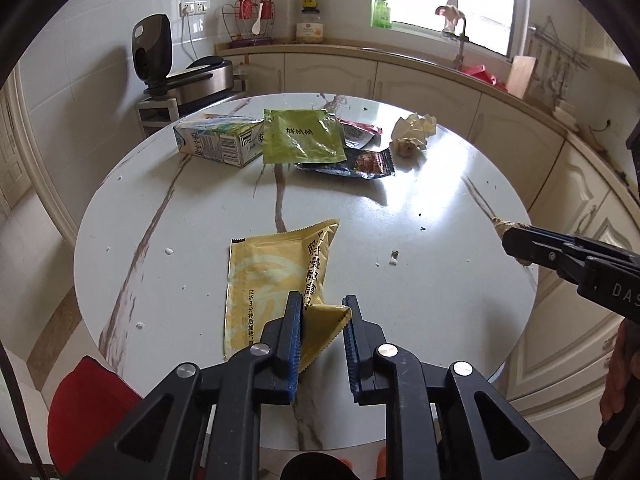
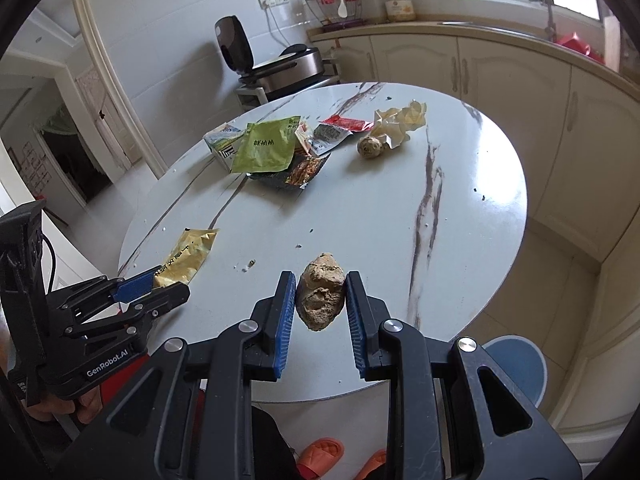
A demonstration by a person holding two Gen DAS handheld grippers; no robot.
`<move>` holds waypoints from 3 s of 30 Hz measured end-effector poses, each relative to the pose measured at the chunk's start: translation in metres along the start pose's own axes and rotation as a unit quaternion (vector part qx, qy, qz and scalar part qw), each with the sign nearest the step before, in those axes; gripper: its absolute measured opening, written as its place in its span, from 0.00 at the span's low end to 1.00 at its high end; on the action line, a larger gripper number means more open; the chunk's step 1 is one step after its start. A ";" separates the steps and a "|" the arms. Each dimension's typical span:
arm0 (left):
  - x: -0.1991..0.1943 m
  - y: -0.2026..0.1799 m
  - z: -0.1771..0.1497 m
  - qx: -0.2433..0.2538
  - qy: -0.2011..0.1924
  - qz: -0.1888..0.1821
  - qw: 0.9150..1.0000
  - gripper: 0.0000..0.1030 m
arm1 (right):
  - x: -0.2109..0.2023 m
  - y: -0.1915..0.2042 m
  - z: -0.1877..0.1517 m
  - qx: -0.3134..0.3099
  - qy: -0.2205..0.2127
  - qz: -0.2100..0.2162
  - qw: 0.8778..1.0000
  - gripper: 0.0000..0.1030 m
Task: Collect trash
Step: 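Carry the yellow packet and brown lump to the blue bin and open both tools, then move both tools back over the table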
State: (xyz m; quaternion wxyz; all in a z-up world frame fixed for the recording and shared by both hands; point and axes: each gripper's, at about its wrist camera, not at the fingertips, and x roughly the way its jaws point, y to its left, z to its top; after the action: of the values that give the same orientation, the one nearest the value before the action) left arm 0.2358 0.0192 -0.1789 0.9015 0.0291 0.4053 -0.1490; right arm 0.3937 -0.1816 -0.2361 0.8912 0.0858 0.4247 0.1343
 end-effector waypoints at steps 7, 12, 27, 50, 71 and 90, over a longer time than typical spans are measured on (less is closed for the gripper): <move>-0.012 0.011 0.007 -0.027 -0.030 -0.009 0.999 0.10 | -0.010 -0.001 0.003 0.003 -0.018 0.006 1.000 0.23; -0.031 -0.010 0.022 -0.019 -0.046 -0.032 0.998 0.10 | -0.030 -0.008 0.007 0.011 -0.042 0.018 0.999 0.23; -0.002 -0.213 0.088 0.141 -0.036 -0.172 0.974 0.10 | -0.123 -0.152 -0.030 0.125 -0.116 -0.100 0.980 0.23; 0.225 -0.377 0.085 0.234 0.143 -0.206 0.939 0.36 | -0.040 -0.344 -0.146 0.298 0.009 -0.154 0.942 0.23; -0.045 -0.261 0.026 0.181 -0.072 -0.120 0.973 0.92 | -0.135 -0.220 -0.092 0.206 -0.110 -0.171 0.957 0.73; -0.180 -0.031 -0.043 -0.016 -0.107 0.037 0.993 0.99 | -0.108 -0.020 0.001 0.026 -0.120 -0.110 0.986 0.91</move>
State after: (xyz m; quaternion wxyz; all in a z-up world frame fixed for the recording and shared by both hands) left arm 0.0829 0.0408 -0.0726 0.9451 0.0134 0.3070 -0.1107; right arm 0.3332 -0.2344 -0.1618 0.9425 0.0778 0.3249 0.0132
